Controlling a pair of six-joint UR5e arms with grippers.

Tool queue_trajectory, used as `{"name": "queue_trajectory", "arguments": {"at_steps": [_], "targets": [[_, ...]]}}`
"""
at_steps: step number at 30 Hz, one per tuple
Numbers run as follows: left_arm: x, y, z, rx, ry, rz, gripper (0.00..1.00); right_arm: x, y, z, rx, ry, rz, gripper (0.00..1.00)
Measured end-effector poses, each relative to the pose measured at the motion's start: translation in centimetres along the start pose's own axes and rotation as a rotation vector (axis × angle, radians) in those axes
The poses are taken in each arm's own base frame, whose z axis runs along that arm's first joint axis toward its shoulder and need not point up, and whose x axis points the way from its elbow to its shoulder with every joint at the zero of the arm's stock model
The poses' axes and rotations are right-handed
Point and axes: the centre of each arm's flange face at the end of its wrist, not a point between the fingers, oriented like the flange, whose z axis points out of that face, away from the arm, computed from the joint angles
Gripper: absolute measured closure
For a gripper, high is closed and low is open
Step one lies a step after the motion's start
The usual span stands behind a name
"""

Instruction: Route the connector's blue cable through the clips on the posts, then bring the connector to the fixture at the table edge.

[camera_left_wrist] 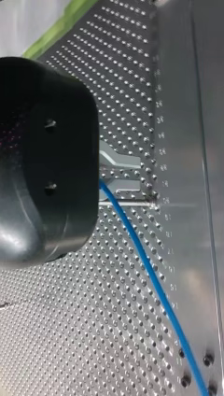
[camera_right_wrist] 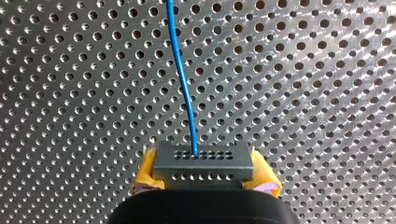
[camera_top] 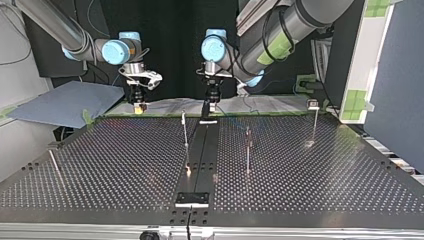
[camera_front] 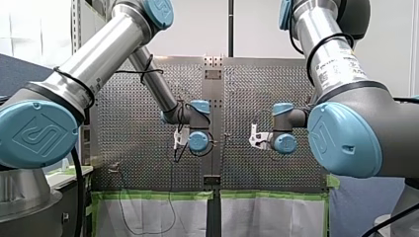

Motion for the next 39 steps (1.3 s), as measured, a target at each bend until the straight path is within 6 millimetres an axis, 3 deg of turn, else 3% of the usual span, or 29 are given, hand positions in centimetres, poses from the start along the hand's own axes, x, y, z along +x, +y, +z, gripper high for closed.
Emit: {"name": "queue_trajectory", "arguments": {"at_steps": [5,12,39], "targets": [[-0.2,-0.1,0.2,-0.015,-0.015,0.009,0.86,0.0,0.2,0.0,-0.002,-0.004,0.0,1.0],[-0.4,-0.4,0.1,-0.031,-0.031,0.042,0.96,-0.1,0.2,0.0,-0.003,-0.011,-0.002,1.0],[-0.2,-1.2,0.0,-0.019,-0.041,-0.002,0.96,0.4,0.9,0.6,-0.008,-0.004,-0.004,1.0]]}}
